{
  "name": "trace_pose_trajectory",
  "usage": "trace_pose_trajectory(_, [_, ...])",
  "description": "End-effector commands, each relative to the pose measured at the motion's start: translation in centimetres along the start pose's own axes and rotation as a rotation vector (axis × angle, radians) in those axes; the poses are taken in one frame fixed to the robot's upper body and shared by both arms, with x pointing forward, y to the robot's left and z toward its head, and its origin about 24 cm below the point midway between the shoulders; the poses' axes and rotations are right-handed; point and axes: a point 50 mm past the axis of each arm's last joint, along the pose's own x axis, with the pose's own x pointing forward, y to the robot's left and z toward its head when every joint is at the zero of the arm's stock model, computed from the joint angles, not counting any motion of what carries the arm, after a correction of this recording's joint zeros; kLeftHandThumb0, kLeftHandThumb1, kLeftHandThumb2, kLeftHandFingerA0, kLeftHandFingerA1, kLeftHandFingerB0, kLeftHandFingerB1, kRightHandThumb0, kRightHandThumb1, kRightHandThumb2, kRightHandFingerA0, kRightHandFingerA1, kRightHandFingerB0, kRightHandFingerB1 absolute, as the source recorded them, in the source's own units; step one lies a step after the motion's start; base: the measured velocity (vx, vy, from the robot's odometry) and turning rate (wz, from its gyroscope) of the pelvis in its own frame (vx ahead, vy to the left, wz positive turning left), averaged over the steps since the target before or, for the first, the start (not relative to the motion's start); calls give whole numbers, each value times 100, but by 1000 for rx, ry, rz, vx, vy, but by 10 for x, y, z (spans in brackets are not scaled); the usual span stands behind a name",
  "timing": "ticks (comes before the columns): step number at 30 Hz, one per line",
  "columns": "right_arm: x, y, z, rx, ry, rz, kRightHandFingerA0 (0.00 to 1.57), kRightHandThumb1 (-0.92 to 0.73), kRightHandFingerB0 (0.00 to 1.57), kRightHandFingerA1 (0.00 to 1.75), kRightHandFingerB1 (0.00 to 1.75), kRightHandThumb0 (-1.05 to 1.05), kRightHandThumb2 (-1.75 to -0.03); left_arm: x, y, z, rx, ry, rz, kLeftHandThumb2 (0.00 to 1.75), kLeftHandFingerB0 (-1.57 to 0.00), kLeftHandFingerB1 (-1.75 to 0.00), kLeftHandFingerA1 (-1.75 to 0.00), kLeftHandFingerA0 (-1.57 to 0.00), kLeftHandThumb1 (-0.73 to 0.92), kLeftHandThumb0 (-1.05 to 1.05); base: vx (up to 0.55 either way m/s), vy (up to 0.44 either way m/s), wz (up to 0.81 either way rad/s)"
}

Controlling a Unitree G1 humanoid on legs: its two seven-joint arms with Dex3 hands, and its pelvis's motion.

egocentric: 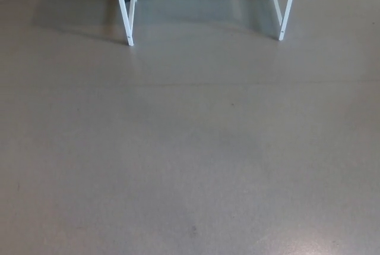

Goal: The robot walks towards a desk on which a file tray is kept in the middle and a toilet paper roll is kept on its right. The robot uses its right hand to hook on finger in the gap of the roll and grabs it, lifts it and places it on the tray.

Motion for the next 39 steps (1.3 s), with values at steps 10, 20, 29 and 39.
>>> trace_pose_trajectory(10, [-2,-8,-1,-9,11,-17,32,-55,8,57,40,-75,-90,0,4,4,4,-28,4,63,-44,-62,-70,-30,73,-70,143,285,-9])
trace_pose_trajectory(20, [-3,-8,-5,-16,19,-15,32,-55,8,57,40,-75,-90,-1,1,-1,5,-18,-2,63,-44,-62,-70,-30,73,-70,177,-98,4])
trace_pose_trajectory(29, [-3,-7,-6,-18,22,-13,32,-55,8,57,40,-75,-90,-2,1,-3,5,-14,-3,63,-44,-62,-70,-30,73,-70,134,-125,4])
trace_pose_trajectory(39, [-3,-7,-6,-19,22,-13,32,-55,8,57,40,-75,-90,-2,1,-3,5,-15,-3,63,-44,-62,-70,-30,73,-70,209,204,-7])
